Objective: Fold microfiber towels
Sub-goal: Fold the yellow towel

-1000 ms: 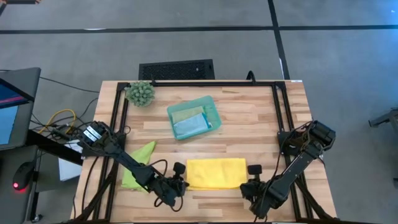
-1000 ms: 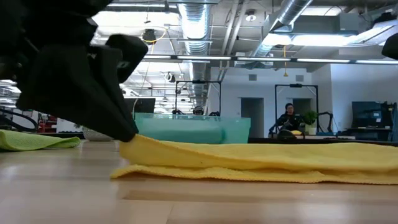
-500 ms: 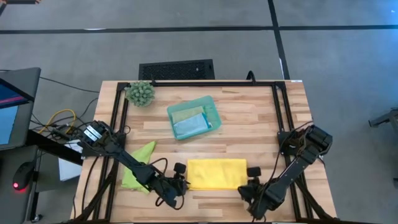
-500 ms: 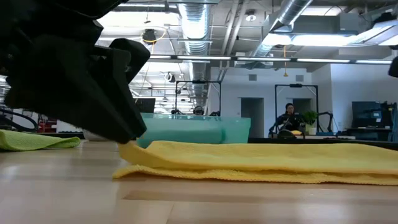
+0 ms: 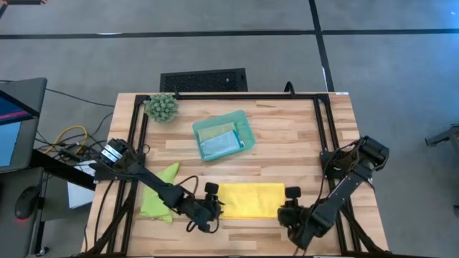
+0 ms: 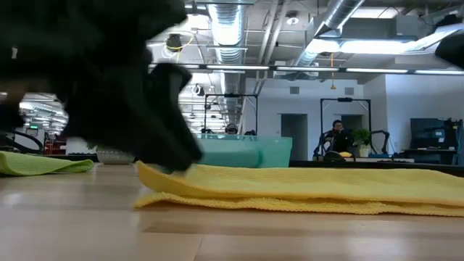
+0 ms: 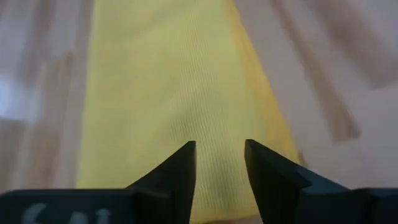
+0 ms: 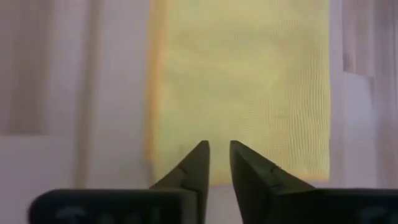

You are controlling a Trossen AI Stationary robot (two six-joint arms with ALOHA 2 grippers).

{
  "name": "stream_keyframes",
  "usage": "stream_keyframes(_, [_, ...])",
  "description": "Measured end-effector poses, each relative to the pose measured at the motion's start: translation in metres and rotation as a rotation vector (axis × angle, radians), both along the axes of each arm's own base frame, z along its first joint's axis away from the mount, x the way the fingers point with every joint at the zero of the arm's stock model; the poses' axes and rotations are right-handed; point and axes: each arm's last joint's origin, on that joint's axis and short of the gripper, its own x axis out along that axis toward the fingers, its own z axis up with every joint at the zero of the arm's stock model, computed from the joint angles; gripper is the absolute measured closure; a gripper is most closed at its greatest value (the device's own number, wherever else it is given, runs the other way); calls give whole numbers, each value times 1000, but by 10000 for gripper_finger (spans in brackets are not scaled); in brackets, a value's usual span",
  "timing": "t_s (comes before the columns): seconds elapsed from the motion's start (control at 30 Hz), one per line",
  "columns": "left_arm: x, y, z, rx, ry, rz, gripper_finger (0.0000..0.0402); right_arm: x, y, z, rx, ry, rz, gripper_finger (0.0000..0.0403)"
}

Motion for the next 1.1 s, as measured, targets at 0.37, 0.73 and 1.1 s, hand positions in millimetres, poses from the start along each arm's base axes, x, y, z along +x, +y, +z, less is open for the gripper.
stream_keyframes(0.37, [0, 4, -16, -16, 112, -43, 319, 9, -23, -26, 110, 87, -79, 389])
stream_keyframes(0.73, [-17, -2, 14, 94, 22, 44, 327, 17, -13, -11, 138, -7, -92, 380])
stream_keyframes(1.1, [12, 52, 17, 46, -83, 429, 327, 29, -57, -15, 10, 62, -381, 382])
